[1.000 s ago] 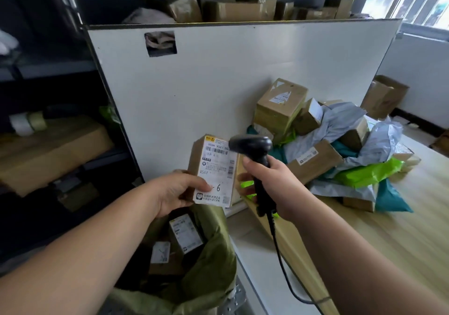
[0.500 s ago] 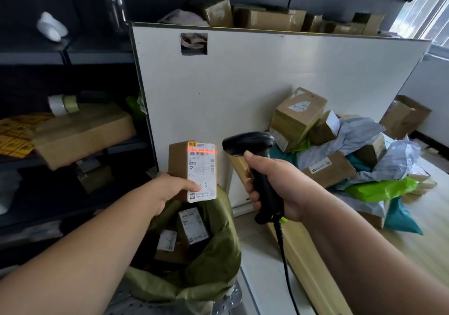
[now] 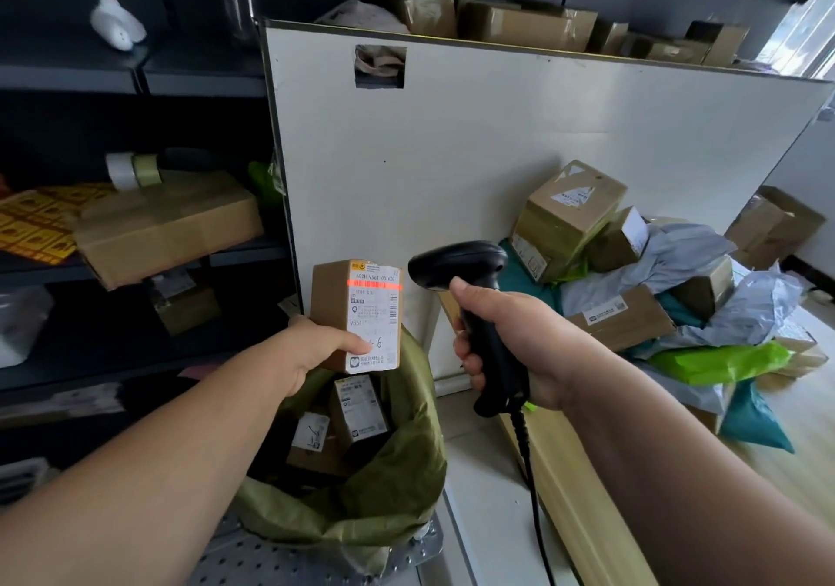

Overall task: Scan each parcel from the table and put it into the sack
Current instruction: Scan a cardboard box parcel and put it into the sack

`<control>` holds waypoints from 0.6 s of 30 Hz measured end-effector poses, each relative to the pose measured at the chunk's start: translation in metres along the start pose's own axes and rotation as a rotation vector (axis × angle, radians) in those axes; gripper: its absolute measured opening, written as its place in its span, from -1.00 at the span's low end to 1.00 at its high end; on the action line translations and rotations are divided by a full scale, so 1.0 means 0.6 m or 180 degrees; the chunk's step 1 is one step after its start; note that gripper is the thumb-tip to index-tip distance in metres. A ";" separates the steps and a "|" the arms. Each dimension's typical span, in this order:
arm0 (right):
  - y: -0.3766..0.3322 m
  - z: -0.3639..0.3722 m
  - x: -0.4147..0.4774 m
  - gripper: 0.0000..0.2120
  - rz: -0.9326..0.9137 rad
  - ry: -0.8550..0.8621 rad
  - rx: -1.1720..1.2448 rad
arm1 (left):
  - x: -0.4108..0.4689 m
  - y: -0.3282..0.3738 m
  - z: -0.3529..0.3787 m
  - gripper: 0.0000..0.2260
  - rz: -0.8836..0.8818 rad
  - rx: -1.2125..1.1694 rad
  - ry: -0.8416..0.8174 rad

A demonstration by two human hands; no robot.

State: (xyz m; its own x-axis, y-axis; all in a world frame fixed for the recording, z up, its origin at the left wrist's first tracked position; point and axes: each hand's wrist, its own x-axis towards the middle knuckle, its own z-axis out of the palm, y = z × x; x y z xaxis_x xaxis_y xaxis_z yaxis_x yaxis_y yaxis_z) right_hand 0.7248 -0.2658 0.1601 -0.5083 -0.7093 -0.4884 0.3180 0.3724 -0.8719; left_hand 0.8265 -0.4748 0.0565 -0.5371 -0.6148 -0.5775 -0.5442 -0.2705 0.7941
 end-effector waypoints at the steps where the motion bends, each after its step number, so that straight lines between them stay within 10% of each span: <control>1: 0.000 0.000 0.002 -0.58 0.0003 0.0006 -0.0011 | 0.002 -0.002 0.000 -0.21 -0.0007 0.0007 0.0012; 18: -0.010 0.024 0.038 -0.60 0.0036 -0.0042 -0.0073 | 0.039 -0.019 -0.019 -0.20 -0.0139 0.0003 0.0145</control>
State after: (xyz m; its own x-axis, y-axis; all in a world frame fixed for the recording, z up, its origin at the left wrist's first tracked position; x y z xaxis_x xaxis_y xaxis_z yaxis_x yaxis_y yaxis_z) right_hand 0.7227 -0.2928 0.1544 -0.4941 -0.7127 -0.4979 0.3051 0.3941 -0.8669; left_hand 0.8275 -0.4947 0.0358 -0.4830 -0.6356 -0.6023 -0.5670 -0.2970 0.7683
